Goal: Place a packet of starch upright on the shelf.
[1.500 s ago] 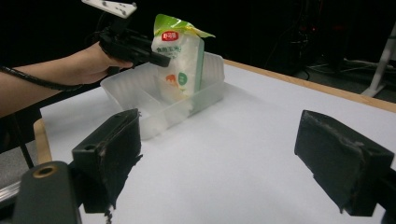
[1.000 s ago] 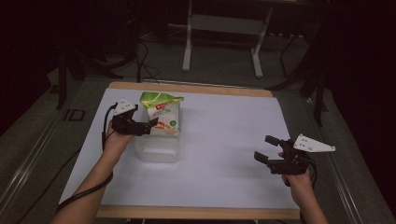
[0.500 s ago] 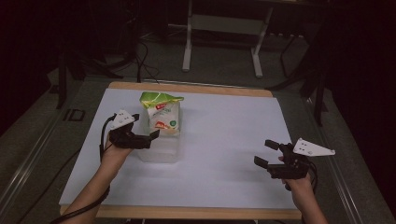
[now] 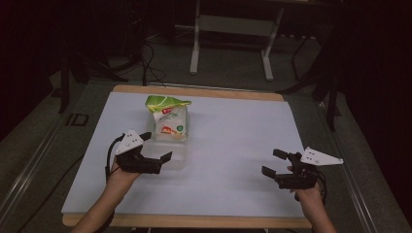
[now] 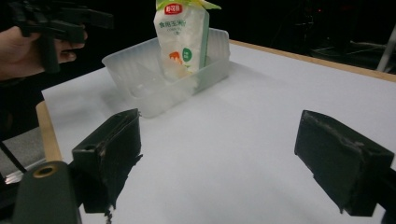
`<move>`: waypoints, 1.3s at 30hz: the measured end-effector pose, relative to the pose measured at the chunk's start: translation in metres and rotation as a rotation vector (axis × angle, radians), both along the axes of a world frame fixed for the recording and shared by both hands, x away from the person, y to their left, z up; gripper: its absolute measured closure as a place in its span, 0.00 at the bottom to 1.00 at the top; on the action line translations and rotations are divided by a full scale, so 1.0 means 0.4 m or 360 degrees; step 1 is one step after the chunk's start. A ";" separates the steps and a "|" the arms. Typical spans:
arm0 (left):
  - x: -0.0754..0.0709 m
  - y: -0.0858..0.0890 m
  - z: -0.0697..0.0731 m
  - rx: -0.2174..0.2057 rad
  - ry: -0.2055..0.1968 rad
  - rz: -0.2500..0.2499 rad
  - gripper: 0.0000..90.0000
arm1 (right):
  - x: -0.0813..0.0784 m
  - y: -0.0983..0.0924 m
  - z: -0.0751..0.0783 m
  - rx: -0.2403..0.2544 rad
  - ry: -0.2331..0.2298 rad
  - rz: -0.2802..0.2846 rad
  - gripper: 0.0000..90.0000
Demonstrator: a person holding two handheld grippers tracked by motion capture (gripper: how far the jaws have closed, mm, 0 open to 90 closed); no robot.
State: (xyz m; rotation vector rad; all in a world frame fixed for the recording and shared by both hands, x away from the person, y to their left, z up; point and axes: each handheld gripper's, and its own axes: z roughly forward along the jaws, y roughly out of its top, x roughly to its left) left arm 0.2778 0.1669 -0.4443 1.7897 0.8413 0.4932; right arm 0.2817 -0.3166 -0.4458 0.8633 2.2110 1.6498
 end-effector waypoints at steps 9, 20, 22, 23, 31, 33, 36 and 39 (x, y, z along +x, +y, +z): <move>-0.047 -0.037 -0.016 -0.0019 -0.0004 -0.0110 0.01 | -0.001 0.003 -0.025 -0.0046 -0.0007 -0.0001 0.18; -0.080 -0.062 -0.050 0.0003 -0.0001 -0.0207 0.01 | 0.003 -0.001 -0.043 -0.0030 0.0006 -0.0028 0.17; -0.086 -0.061 -0.055 -0.0003 0.0002 -0.0206 0.01 | 0.004 -0.002 -0.047 -0.0047 0.0009 -0.0037 0.17; -0.087 -0.060 -0.057 -0.0009 0.0000 -0.0210 0.01 | 0.005 -0.002 -0.050 -0.0057 0.0009 -0.0040 0.17; -0.091 -0.077 -0.091 0.0020 0.0019 -0.0233 0.01 | 0.009 0.001 -0.063 -0.0092 -0.0016 -0.0024 0.17; -0.088 -0.083 -0.102 0.0024 0.0040 -0.0242 0.01 | 0.010 0.001 -0.067 -0.0094 -0.0014 -0.0022 0.17; -0.088 -0.090 -0.117 0.0054 0.0038 -0.0247 0.01 | 0.012 0.000 -0.072 -0.0101 -0.0006 -0.0020 0.17; -0.092 -0.100 -0.133 0.0132 0.0019 -0.0232 0.01 | 0.013 -0.002 -0.076 -0.0104 -0.0003 -0.0011 0.17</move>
